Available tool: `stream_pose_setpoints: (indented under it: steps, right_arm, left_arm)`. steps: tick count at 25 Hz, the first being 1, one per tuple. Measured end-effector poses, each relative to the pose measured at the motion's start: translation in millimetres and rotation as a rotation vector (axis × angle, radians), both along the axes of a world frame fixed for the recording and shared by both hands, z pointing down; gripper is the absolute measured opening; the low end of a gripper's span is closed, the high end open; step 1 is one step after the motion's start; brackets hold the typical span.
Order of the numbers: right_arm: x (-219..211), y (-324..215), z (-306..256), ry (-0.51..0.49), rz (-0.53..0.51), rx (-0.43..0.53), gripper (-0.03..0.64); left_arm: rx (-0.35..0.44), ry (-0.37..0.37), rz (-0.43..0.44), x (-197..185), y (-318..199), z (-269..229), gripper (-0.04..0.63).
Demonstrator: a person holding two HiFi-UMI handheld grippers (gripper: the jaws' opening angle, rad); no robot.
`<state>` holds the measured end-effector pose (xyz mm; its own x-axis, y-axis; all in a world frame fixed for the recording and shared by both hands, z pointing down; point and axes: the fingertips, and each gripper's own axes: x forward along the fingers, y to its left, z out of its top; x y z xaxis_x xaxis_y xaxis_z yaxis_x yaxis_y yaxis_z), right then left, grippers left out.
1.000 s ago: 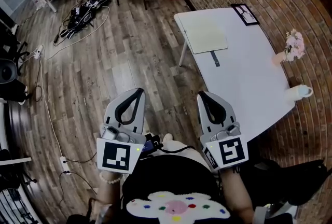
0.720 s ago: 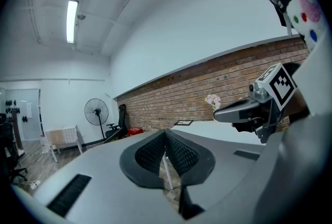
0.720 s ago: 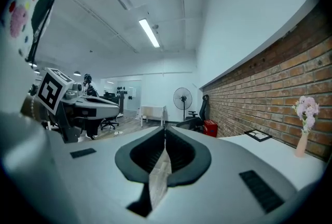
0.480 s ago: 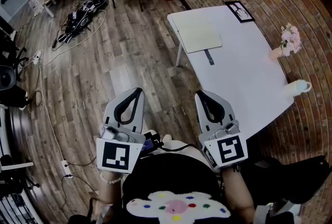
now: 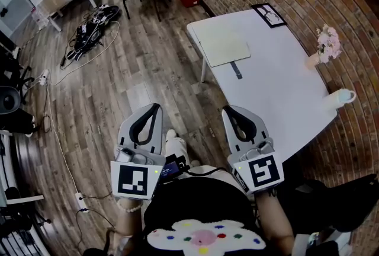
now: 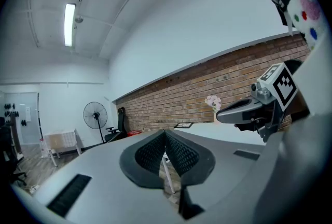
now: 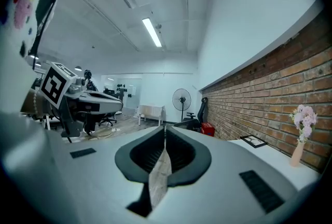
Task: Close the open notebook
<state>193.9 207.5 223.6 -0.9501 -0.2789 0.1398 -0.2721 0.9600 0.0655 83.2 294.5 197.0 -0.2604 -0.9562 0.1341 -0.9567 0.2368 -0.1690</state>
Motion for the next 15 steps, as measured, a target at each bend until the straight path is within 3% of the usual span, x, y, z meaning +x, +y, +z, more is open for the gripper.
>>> stream_pose_setpoints:
  steps: [8, 15]
  right_arm:
    - [-5.8, -20.3, 6.9, 0.016, 0.049, -0.011, 0.037]
    - [-35.7, -46.6, 10.5, 0.041, 0.090, -0.010, 0.037]
  left_arm:
    - [-0.002, 0.010, 0.049, -11.7, -26.4, 8.3, 0.017]
    - [-0.008, 0.013, 0.107, -43.2, -61.3, 11.8, 0.017]
